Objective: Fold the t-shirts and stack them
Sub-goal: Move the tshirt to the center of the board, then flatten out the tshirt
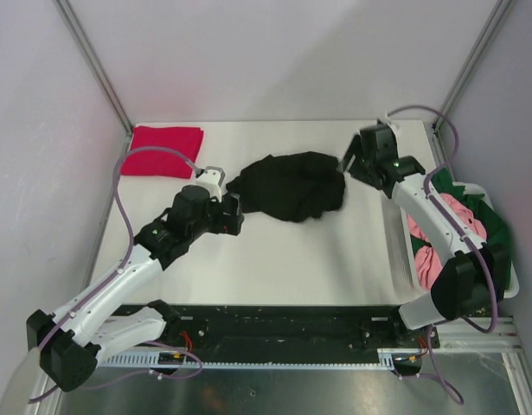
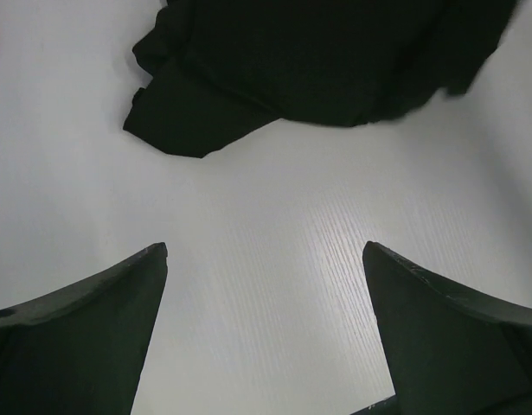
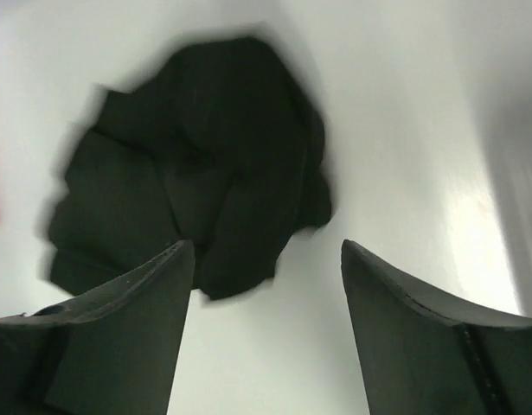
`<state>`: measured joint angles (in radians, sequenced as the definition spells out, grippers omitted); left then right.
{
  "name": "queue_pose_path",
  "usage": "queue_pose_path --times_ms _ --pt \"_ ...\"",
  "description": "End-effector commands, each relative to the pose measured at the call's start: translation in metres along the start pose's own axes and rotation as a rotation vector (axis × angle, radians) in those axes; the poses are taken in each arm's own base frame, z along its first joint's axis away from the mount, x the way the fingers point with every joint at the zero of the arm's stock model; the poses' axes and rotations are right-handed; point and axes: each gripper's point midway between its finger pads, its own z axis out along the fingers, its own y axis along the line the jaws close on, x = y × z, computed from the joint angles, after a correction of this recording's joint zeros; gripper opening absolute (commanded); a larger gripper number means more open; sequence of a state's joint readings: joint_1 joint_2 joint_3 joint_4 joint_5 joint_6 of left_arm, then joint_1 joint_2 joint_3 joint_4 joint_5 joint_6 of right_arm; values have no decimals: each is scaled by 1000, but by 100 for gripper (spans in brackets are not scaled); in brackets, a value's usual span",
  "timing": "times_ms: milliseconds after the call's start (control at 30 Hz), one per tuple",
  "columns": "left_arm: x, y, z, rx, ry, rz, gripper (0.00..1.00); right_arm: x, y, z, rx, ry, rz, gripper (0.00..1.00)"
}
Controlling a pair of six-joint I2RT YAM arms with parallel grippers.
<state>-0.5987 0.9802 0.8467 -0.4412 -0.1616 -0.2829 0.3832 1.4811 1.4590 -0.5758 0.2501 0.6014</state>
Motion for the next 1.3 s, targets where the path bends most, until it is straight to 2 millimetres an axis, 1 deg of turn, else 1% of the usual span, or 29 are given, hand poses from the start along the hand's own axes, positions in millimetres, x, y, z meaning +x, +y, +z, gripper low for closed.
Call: queue_pose_path --times_ms 0,67,133,200,300,400,467,533,600,700,800,967,1033,1133,1267 --pt "-2 1 -1 1 -22 -44 99 31 -30 -16 -14 83 74 76" --pt "2 0 3 6 1 -59 100 42 -39 -20 29 95 43 77" --pt "4 -1 7 14 20 -79 99 53 -33 -24 34 102 4 77" --pt "6 -2 10 15 34 -100 99 67 -19 -23 12 118 -32 75" --pt "7 1 13 11 49 -138 99 91 10 -13 -51 155 -76 69" --pt "8 10 13 -18 56 -184 99 120 40 4 -122 195 -116 64" --pt "10 21 12 -59 61 -220 99 136 59 16 -176 224 -124 61" --pt "14 34 12 -111 70 -260 99 148 77 28 -213 239 -139 58" --pt "19 44 12 -152 86 -293 99 158 93 39 -233 244 -172 56" --pt "27 52 13 -178 107 -327 100 172 115 57 -248 245 -220 55" --pt "32 55 14 -186 121 -344 99 183 134 74 -247 245 -272 54" --pt "36 58 15 -189 132 -356 99 197 170 98 -261 248 -353 53" --pt "36 60 15 -191 133 -357 99 205 179 105 -263 261 -374 54" --pt "36 63 13 -195 130 -362 100 217 186 114 -258 282 -395 54" --pt "36 68 12 -201 126 -368 99 230 184 126 -234 307 -411 54"
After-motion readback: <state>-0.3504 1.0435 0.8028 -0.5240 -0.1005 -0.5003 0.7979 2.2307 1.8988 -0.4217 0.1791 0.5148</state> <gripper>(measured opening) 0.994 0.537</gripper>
